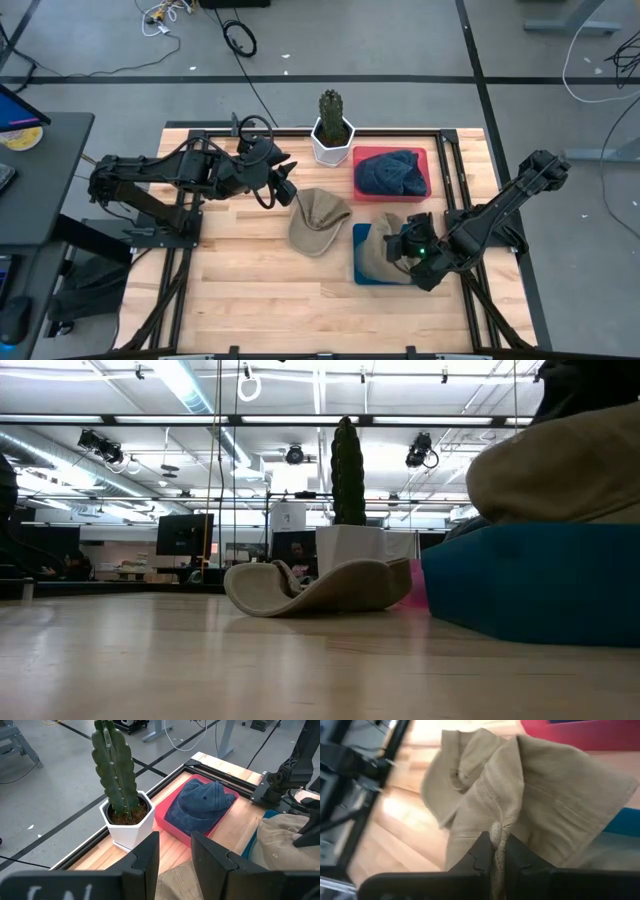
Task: Pick & Place hat
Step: Put the left brown cap into the blue bin
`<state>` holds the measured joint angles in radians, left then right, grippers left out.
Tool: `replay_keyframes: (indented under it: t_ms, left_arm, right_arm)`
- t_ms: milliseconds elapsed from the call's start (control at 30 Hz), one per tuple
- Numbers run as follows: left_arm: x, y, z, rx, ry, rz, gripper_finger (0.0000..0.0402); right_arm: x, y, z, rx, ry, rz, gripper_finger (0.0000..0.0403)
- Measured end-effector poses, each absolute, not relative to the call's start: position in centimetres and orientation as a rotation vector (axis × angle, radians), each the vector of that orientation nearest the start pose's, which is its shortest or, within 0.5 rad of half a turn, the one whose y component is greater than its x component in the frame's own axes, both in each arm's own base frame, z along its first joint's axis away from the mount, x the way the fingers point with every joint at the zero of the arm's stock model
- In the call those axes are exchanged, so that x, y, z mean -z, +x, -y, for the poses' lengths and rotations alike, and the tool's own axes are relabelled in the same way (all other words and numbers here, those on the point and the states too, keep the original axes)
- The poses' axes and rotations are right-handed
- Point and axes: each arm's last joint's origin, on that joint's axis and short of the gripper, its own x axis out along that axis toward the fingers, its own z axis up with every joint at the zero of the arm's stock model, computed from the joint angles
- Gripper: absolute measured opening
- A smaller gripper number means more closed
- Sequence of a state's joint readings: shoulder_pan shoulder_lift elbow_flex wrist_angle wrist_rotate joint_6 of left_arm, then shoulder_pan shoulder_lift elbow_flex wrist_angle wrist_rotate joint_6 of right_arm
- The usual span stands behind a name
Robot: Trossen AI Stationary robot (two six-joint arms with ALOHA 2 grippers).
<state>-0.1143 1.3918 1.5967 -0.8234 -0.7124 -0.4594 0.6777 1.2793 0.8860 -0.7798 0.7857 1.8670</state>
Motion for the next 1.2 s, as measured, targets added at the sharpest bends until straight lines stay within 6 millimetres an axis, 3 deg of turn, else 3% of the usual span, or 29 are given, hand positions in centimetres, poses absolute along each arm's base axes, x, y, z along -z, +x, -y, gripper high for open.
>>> replay_keyframes:
  t_ms: [467,667,900,1200]
  left_arm:
    - [-42.0,27.4,1.2,-0.693,-0.181,-0.428,0.0117]
    - [-42.0,27.4,1.2,-0.693,-0.181,-0.428,0.0117]
    - [-42.0,27.4,1.2,-0.693,-0.182,-0.427,0.0117]
    - [-42.0,27.4,1.2,-0.693,-0.183,-0.425,0.0117]
  right_arm:
    - [-23.3,18.6,-12.8,0.626,0.671,-0.725,0.0014]
    - [-22.8,17.5,-12.1,0.71,0.619,-0.847,0.0014]
    - [-22.6,16.9,-11.7,0.772,0.598,-0.871,0.0014]
    - [-22.4,18.0,-12.5,0.671,0.553,-0.85,0.0014]
